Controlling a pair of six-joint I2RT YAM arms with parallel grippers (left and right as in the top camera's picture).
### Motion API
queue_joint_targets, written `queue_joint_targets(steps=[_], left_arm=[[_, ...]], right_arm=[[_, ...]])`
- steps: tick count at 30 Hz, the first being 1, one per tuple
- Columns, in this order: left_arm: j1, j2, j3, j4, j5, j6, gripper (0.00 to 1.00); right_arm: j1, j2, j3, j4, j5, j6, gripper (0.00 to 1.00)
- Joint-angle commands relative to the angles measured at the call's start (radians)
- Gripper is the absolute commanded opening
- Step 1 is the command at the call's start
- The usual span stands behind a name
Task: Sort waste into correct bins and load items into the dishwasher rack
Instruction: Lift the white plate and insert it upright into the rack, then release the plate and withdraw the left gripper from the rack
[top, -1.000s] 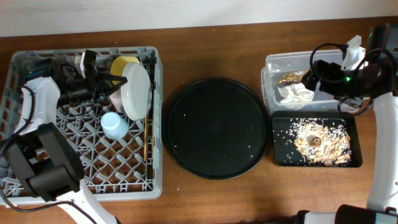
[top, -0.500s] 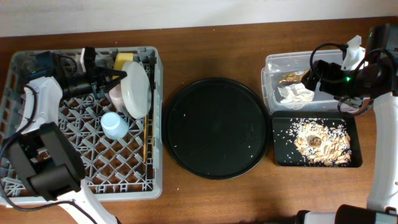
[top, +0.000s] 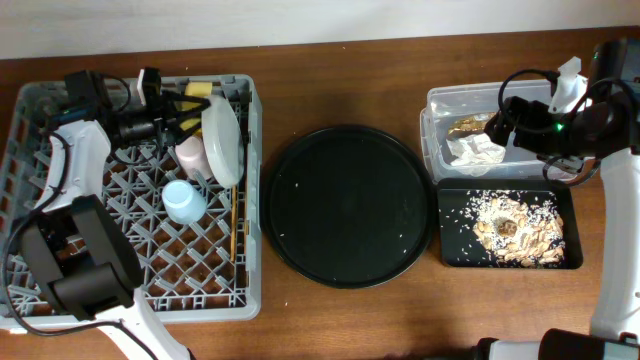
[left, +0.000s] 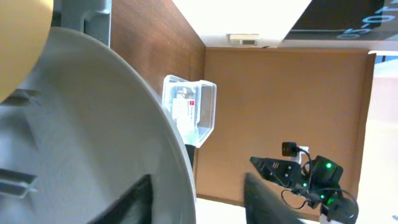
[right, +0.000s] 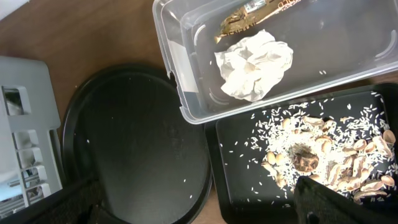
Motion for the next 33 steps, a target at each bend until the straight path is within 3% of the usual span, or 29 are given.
queue_joint_targets(steps=[1,5,10,15,18,21,23,26,31,33], left_arm=[[-0.004,-0.006,0.003,0.0,-0.04,-0.004,0.63],[0.014,-0.014,0.008,0.0,-0.164,-0.005,0.77],[0.031,-0.145,0.066,0.0,-0.328,-0.005,0.79],[0.016,-0.437,0.09,-0.057,-0.408,0.01,0.79],[-0.074,-0.56,0.09,-0.165,-0.521,0.093,0.53],[-0.33,-0.591,0.088,-0.219,-0.875,0.114,0.06],[-0.5,-0.545,0.088,-0.217,-1.11,0.108,0.03],[-0.63,-0.446,0.088,-0.217,-1.313,0.074,0.01],[-0.637,-0.254,0.088,-0.229,-1.495,0.072,0.0],[-0.612,-0.227,0.088,-0.229,-1.5,0.072,0.0]], right_arm=[[-0.004,0.0,0.012,0.0,0.005,0.005,0.99],[-0.003,0.0,0.012,0.0,0.004,0.005,0.99],[-0.003,0.0,0.012,0.0,0.005,0.005,0.99],[-0.003,0.0,0.012,0.0,0.005,0.005,0.99],[-0.003,0.0,0.012,0.0,0.005,0.005,0.99],[-0.003,0.0,0.012,0.0,0.004,0.005,0.99],[-0.003,0.0,0.012,0.0,0.004,0.005,0.99],[-0.003,0.0,0.012,0.0,0.005,0.005,0.99],[-0.003,0.0,0.012,0.0,0.005,0.005,0.99],[-0.003,0.0,0.012,0.0,0.005,0.005,0.99]])
